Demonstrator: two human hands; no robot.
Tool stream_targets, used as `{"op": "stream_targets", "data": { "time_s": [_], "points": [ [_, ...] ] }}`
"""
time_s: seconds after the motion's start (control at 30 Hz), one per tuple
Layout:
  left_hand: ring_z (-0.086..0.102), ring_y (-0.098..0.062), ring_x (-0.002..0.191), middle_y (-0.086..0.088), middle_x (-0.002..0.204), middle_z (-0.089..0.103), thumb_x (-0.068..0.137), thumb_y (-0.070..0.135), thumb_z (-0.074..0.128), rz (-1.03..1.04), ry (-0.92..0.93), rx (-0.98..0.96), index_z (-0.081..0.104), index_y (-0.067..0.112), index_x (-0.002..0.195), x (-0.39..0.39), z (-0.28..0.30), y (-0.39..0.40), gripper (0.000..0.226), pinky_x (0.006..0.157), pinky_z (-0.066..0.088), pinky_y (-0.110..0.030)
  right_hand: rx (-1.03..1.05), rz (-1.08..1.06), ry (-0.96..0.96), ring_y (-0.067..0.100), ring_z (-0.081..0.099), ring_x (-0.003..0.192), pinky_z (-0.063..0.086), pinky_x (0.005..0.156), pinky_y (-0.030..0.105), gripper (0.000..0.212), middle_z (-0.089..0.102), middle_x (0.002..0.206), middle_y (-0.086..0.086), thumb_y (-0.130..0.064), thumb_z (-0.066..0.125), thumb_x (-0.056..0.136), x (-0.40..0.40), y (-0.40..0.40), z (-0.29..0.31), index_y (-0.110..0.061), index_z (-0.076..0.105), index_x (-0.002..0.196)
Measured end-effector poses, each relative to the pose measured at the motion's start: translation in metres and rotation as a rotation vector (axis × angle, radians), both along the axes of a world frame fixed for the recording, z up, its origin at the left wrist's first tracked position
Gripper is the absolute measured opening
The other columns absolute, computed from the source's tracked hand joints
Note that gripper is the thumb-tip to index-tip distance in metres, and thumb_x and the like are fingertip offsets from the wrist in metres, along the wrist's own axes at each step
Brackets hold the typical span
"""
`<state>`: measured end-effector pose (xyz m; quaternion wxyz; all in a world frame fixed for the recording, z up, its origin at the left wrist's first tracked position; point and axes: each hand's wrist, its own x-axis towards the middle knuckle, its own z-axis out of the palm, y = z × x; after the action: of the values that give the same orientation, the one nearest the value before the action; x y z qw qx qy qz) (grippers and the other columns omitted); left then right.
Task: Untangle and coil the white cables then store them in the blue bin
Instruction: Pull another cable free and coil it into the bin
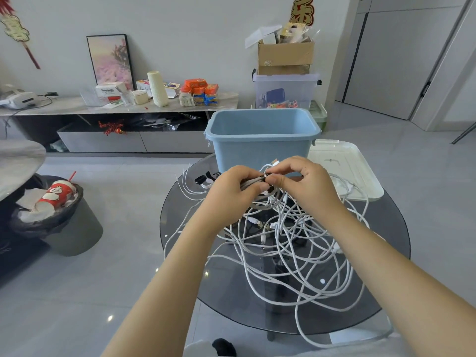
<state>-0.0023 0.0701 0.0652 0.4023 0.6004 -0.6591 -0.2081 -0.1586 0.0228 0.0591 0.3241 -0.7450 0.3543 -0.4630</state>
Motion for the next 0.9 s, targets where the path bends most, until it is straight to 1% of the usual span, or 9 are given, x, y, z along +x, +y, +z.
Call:
{"op": "stream_targets", "data": {
  "time_s": [0.13, 0.2, 0.33, 0.43, 0.47, 0.6, 0.7, 0.83, 0.9],
  "points": [
    [0.051, -0.005, 0.07, 0.009, 0.077, 0.056, 0.091, 0.021, 0.061, 0.091, 0.038, -0.018, 0.061, 0.019, 0.09, 0.002, -0.002, -0.002, 0.003, 0.061, 0.036, -0.011, 0.001, 0.065, 0.174, 0.005, 0.048, 0.113, 0.038, 0.094, 0.019, 0.026, 0.059, 0.112, -0.019, -0.049, 0.052, 0.084, -0.002, -0.008, -0.005, -0.044, 0.062, 0.107],
    [0.052, -0.006, 0.063, 0.007, 0.07, 0.058, 0.093, 0.023, 0.058, 0.088, 0.119, -0.005, 0.064, 0.018, 0.09, 0.003, -0.002, -0.002, 0.008, 0.061, 0.041, -0.019, 0.012, 0.081, 0.271, 0.005, 0.039, 0.12, 0.031, 0.099, 0.022, 0.031, 0.053, 0.116, -0.022, -0.043, 0.057, 0.087, -0.002, -0.009, -0.009, -0.042, 0.055, 0.117],
    [0.066, -0.015, 0.077, -0.003, 0.085, 0.071, 0.098, 0.023, 0.05, 0.024, 0.387, 0.099, 0.067, 0.014, 0.103, 0.002, -0.003, -0.001, 0.02, 0.082, 0.052, -0.035, 0.05, 0.03, 0.203, 0.004, 0.056, 0.1, 0.041, 0.084, 0.016, 0.02, 0.063, 0.102, -0.012, -0.031, 0.062, 0.089, 0.001, -0.008, -0.012, -0.025, 0.06, 0.108],
    [0.068, -0.014, 0.084, -0.007, 0.097, 0.07, 0.1, 0.02, 0.045, -0.048, 0.752, 0.205, 0.055, 0.008, 0.122, 0.001, -0.004, -0.004, 0.028, 0.091, 0.051, -0.037, 0.078, 0.037, 0.14, 0.006, 0.064, 0.089, 0.05, 0.083, 0.025, 0.014, 0.067, 0.092, -0.015, -0.029, 0.063, 0.089, 0.001, -0.008, -0.013, -0.031, 0.06, 0.102],
    [0.068, -0.015, 0.088, -0.006, 0.099, 0.07, 0.099, 0.022, 0.046, -0.04, 0.786, 0.219, 0.052, 0.01, 0.126, 0.002, -0.005, -0.005, 0.03, 0.093, 0.05, -0.038, 0.087, 0.042, 0.116, 0.007, 0.066, 0.088, 0.051, 0.083, 0.028, 0.013, 0.068, 0.091, -0.015, -0.029, 0.063, 0.088, 0.001, -0.008, -0.013, -0.035, 0.06, 0.1],
    [0.067, -0.014, 0.09, -0.002, 0.096, 0.069, 0.096, 0.019, 0.053, 0.057, 0.553, 0.195, 0.056, 0.016, 0.12, -0.001, -0.01, -0.007, 0.024, 0.091, 0.051, -0.036, 0.108, 0.01, 0.057, 0.006, 0.068, 0.084, 0.053, 0.083, 0.028, 0.018, 0.068, 0.092, -0.015, -0.03, 0.065, 0.087, 0.005, -0.006, -0.015, -0.037, 0.061, 0.103],
    [0.061, -0.015, 0.069, 0.0, 0.073, 0.064, 0.096, 0.004, 0.048, 0.123, 0.595, 0.123, 0.063, 0.016, 0.096, -0.002, -0.012, -0.01, 0.019, 0.085, 0.052, -0.045, 0.194, -0.008, 0.059, 0.009, 0.067, 0.088, 0.051, 0.083, 0.025, 0.034, 0.07, 0.095, -0.004, -0.037, 0.063, 0.087, 0.008, -0.006, -0.016, -0.028, 0.057, 0.119],
    [0.059, -0.016, 0.065, 0.001, 0.068, 0.063, 0.096, 0.003, 0.049, 0.135, 0.617, 0.076, 0.064, 0.017, 0.093, -0.001, -0.011, -0.013, 0.021, 0.083, 0.052, -0.045, 0.204, -0.048, 0.058, 0.0, 0.065, 0.086, 0.048, 0.075, 0.011, 0.021, 0.07, 0.091, -0.01, -0.032, 0.067, 0.085, 0.008, -0.008, -0.007, -0.024, 0.065, 0.104],
    [0.061, -0.018, 0.069, 0.001, 0.07, 0.065, 0.095, 0.007, 0.052, 0.141, 0.611, 0.051, 0.065, 0.02, 0.096, -0.002, -0.01, -0.017, 0.018, 0.085, 0.052, -0.044, 0.22, -0.059, 0.033, 0.004, 0.066, 0.085, 0.05, 0.076, 0.015, 0.018, 0.07, 0.089, -0.009, -0.027, 0.07, 0.083, 0.007, -0.013, -0.001, -0.022, 0.067, 0.1]
  ]
}}
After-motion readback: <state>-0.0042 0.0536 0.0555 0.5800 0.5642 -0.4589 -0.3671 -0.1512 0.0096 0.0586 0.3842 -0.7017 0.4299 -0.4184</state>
